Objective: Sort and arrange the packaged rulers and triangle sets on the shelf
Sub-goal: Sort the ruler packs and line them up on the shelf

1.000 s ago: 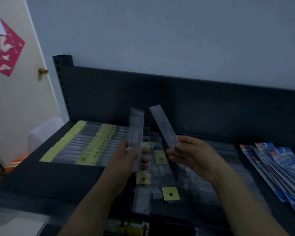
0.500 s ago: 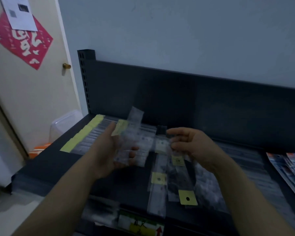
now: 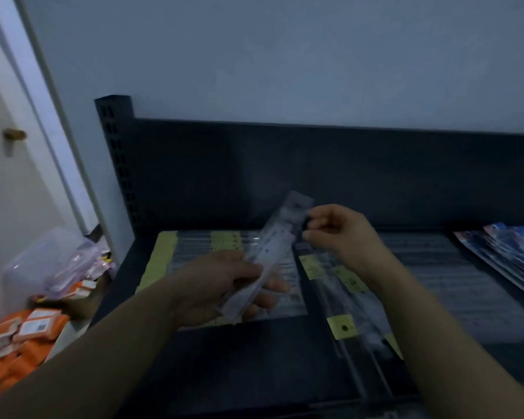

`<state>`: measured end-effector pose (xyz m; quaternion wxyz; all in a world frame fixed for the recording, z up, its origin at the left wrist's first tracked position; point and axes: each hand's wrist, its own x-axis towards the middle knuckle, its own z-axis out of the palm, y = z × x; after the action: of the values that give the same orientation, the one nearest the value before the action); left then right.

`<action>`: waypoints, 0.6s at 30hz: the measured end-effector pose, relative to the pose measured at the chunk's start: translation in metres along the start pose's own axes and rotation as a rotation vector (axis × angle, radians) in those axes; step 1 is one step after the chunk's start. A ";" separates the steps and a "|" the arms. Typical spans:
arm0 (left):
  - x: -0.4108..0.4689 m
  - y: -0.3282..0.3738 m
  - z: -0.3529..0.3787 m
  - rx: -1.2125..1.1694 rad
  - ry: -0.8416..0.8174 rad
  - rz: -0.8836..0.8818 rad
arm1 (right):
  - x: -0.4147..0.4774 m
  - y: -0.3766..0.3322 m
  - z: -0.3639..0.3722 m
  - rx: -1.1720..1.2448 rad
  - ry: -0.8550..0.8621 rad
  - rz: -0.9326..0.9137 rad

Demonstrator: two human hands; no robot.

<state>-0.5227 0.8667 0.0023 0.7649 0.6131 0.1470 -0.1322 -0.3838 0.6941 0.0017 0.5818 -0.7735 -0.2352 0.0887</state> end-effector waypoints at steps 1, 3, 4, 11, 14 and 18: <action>0.002 0.001 -0.001 -0.011 0.013 0.001 | -0.005 0.005 -0.005 -0.089 0.079 0.028; 0.007 0.001 -0.001 -0.022 0.024 0.016 | -0.021 0.018 -0.018 -0.386 0.152 0.116; 0.009 0.000 -0.001 -0.028 0.021 0.027 | -0.031 0.026 -0.023 -0.526 0.147 0.159; 0.015 -0.012 0.017 -0.061 0.015 0.055 | -0.084 0.032 -0.013 -0.859 0.064 0.319; 0.015 -0.019 0.027 -0.050 -0.001 0.087 | -0.087 0.031 -0.010 -0.738 0.112 0.314; 0.015 -0.024 0.032 -0.044 -0.006 0.115 | -0.087 0.027 -0.011 -0.695 0.138 0.335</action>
<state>-0.5163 0.8294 -0.0188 0.7849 0.6033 0.1122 -0.0865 -0.4482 0.6388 -0.0319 0.2773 -0.9562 -0.0821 0.0451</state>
